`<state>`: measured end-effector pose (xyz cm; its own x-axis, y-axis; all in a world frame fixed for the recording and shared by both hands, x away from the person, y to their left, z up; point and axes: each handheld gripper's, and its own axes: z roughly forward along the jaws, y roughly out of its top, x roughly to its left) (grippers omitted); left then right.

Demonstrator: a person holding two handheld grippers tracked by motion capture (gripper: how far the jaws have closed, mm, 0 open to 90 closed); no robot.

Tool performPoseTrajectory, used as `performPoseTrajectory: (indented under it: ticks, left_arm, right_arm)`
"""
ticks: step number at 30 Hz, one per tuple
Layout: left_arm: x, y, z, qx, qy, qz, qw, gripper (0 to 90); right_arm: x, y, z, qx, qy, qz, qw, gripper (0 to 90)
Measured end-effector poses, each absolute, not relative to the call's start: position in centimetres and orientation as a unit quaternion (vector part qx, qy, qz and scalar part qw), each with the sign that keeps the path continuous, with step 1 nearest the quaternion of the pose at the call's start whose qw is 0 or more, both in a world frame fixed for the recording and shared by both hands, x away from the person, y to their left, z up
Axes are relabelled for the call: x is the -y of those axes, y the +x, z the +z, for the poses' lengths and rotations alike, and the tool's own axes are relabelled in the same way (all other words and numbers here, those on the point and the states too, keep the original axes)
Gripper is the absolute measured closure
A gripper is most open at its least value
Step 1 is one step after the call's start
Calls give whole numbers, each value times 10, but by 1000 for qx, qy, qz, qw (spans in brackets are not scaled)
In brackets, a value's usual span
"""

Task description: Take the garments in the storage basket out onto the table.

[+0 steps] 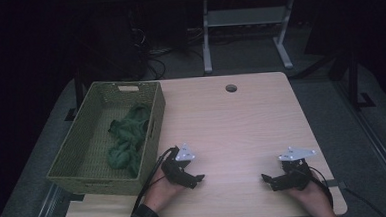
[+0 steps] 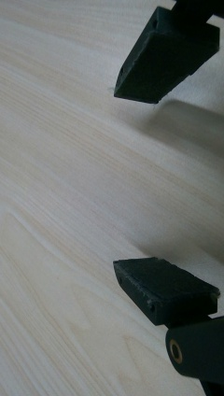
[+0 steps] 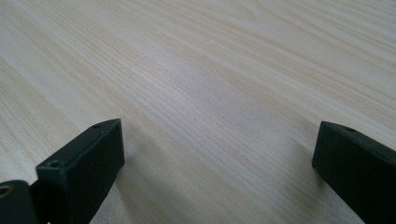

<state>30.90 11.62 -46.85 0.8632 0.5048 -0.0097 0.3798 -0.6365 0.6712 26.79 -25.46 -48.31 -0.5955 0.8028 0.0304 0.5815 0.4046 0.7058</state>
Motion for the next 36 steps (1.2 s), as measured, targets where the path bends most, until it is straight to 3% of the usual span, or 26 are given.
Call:
performPoseTrajectory:
  ticks: [36]
  left_arm:
    - [-119, 310, -409, -232, 894, 61, 378, 148]
  right_arm:
    - [254, 268, -483, -822, 422, 347, 158, 20]
